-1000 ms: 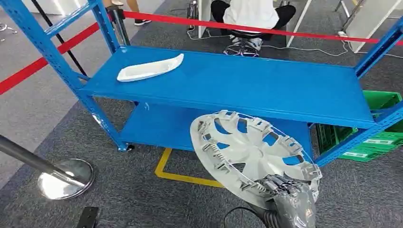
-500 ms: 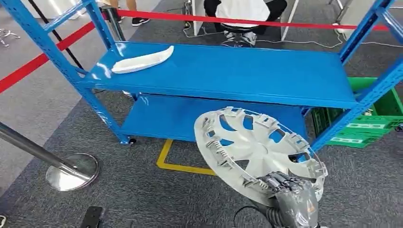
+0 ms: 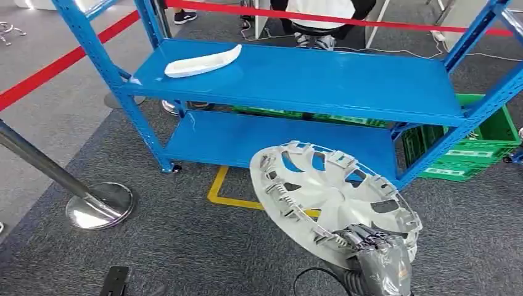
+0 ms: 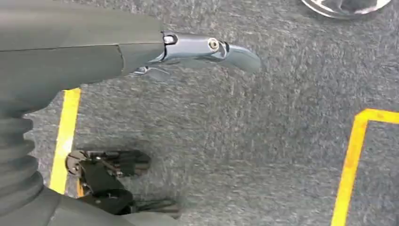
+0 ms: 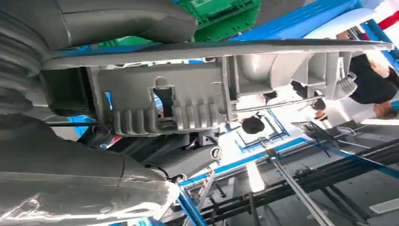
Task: Take the parts from the cabinet and place them on the table.
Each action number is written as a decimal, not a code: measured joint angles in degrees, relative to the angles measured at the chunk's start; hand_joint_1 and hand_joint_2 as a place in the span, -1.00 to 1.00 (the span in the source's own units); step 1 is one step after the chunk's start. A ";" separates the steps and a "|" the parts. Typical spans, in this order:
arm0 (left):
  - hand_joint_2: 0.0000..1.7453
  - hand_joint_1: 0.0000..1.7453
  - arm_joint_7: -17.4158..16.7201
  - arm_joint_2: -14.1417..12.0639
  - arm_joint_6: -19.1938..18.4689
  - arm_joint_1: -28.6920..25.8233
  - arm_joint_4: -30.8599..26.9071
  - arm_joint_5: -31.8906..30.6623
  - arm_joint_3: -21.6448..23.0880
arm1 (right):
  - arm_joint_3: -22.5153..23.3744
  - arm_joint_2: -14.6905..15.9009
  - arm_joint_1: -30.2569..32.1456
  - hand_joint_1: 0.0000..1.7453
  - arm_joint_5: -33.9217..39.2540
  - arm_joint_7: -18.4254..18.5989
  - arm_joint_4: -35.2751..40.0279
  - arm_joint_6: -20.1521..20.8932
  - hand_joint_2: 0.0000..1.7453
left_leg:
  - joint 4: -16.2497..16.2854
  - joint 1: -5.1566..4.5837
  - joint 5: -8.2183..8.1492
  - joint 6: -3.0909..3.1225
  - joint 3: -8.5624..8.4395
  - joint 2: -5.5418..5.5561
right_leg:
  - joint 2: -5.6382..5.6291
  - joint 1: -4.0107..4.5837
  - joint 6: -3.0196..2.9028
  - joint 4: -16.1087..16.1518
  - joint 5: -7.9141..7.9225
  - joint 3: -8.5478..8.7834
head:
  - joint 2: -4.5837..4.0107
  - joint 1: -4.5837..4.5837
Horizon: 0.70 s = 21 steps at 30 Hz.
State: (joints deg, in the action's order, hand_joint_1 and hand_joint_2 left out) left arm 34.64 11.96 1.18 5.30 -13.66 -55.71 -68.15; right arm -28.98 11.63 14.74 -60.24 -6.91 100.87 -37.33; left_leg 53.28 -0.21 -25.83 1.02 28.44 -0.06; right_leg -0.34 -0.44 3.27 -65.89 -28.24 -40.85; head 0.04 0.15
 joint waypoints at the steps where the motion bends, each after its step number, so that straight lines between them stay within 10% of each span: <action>1: 1.00 -1.00 -0.13 0.02 -0.04 0.00 0.00 -0.07 0.00 | 0.02 0.00 0.01 1.00 -0.02 0.02 -0.07 0.04 1.00 | 0.10 -0.07 0.54 0.07 0.65 -0.14 | 0.00 0.01 0.09 -5.20 -2.57 -1.15 | 0.00 0.02; 4: 1.00 -1.00 -0.24 0.22 -0.28 0.01 0.00 -0.37 -0.02 | 0.02 0.00 0.39 1.00 -0.22 0.30 -0.09 0.07 1.00 | 0.39 -0.17 2.08 -0.06 2.94 -0.33 | 0.01 0.01 0.11 -7.91 -1.61 0.81 | 0.00 0.02; 6: 1.00 -1.00 -0.24 0.52 -0.28 0.21 0.02 -0.39 -0.02 | 0.09 0.00 0.40 1.00 -0.13 0.52 -0.09 0.07 1.00 | 0.62 -0.17 2.88 -0.40 4.08 -0.34 | 0.11 0.01 -0.23 1.09 1.76 7.62 | 0.00 0.02; 8: 1.00 -1.00 -0.39 0.81 -0.28 0.48 0.02 -0.46 -0.02 | 0.20 0.00 0.40 1.00 0.15 0.77 -0.09 0.07 1.00 | 1.12 -0.50 3.57 -0.93 4.97 -0.38 | 0.47 0.35 -0.63 10.21 0.54 13.70 | 0.00 -0.02; 12: 1.00 -1.00 -0.66 1.14 -1.01 0.67 0.04 0.28 -0.02 | 0.52 0.00 1.17 1.00 0.94 0.98 -0.09 -0.31 1.00 | 1.16 -0.43 5.29 -2.08 6.04 -0.44 | 0.44 0.30 -1.78 10.46 1.54 11.35 | 0.00 0.02; 14: 1.00 -1.00 -0.74 1.31 -1.16 0.82 0.04 0.61 -0.04 | 0.59 0.00 1.47 1.00 1.55 1.18 -0.09 -0.46 1.00 | 4.91 -0.22 -0.09 -2.87 7.81 -0.14 | 0.34 -0.03 -2.76 10.39 2.68 10.98 | 0.00 -0.22; 17: 1.00 -1.00 -1.14 1.49 -1.14 1.05 0.07 0.46 -0.02 | 0.66 0.00 2.02 1.00 1.64 1.51 -0.09 -0.46 1.00 | 17.73 0.03 -7.51 -3.36 11.33 -0.15 | -0.19 0.00 -2.72 9.90 4.12 8.64 | 0.00 -0.31; 19: 1.00 -1.00 -1.20 1.57 -1.14 1.09 0.07 0.13 -0.02 | 0.87 0.00 2.44 1.00 1.55 1.70 -0.09 -0.46 1.00 | 18.94 0.05 -5.05 -3.28 10.05 -0.14 | -0.95 -0.02 -2.55 9.36 4.95 6.84 | 0.00 -0.28; 21: 1.00 -1.00 -1.20 1.66 -1.11 1.09 0.07 0.07 -0.02 | 0.94 0.00 2.69 1.00 1.53 2.12 -0.09 -0.46 1.00 | 12.47 0.07 -0.70 -2.94 4.93 0.29 | -2.09 -0.03 -2.25 8.98 5.98 5.16 | 0.00 -0.28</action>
State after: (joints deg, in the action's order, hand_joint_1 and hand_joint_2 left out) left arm 33.44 13.62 0.07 6.39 -13.59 -55.65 -68.17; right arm -28.04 11.63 17.43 -58.71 -4.79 100.78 -37.79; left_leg 65.75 -0.14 -26.53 -1.92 33.37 0.22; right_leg -2.43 -0.48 1.02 -56.91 -22.26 -35.69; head 0.04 -0.13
